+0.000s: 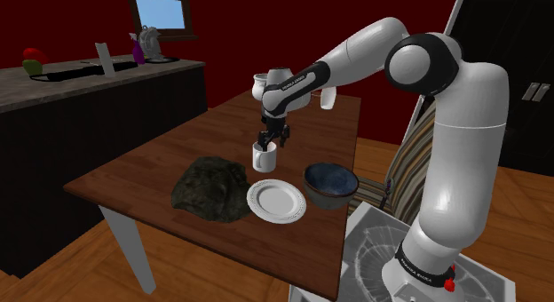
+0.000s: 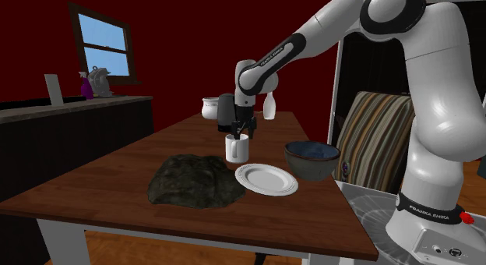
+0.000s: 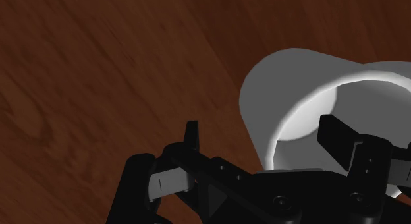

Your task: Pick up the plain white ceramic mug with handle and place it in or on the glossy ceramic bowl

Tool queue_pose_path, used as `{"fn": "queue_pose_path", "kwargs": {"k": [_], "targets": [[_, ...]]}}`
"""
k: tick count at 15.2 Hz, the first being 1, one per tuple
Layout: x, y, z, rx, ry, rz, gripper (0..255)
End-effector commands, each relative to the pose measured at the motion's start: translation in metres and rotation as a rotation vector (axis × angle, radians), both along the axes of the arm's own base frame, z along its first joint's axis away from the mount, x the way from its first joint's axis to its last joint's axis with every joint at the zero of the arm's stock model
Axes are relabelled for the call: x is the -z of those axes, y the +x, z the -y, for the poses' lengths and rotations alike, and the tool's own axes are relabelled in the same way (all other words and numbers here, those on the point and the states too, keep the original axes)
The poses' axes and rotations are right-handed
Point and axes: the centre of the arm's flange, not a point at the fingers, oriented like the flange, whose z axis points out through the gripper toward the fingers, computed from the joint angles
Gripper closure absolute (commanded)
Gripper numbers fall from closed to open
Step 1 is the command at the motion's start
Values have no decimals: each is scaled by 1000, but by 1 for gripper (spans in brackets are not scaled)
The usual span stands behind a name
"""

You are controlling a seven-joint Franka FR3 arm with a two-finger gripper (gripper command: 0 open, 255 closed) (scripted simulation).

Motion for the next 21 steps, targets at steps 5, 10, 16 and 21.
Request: {"fn": "queue_pose_path", "kwargs": {"k": [5, 10, 16, 21], "targets": [[0, 0, 0, 0, 0, 0, 255], [0, 0, 0, 0, 0, 0, 255], [-21, 0, 0, 0, 0, 0, 255], [-47, 0, 0, 0, 0, 0, 255]]}}
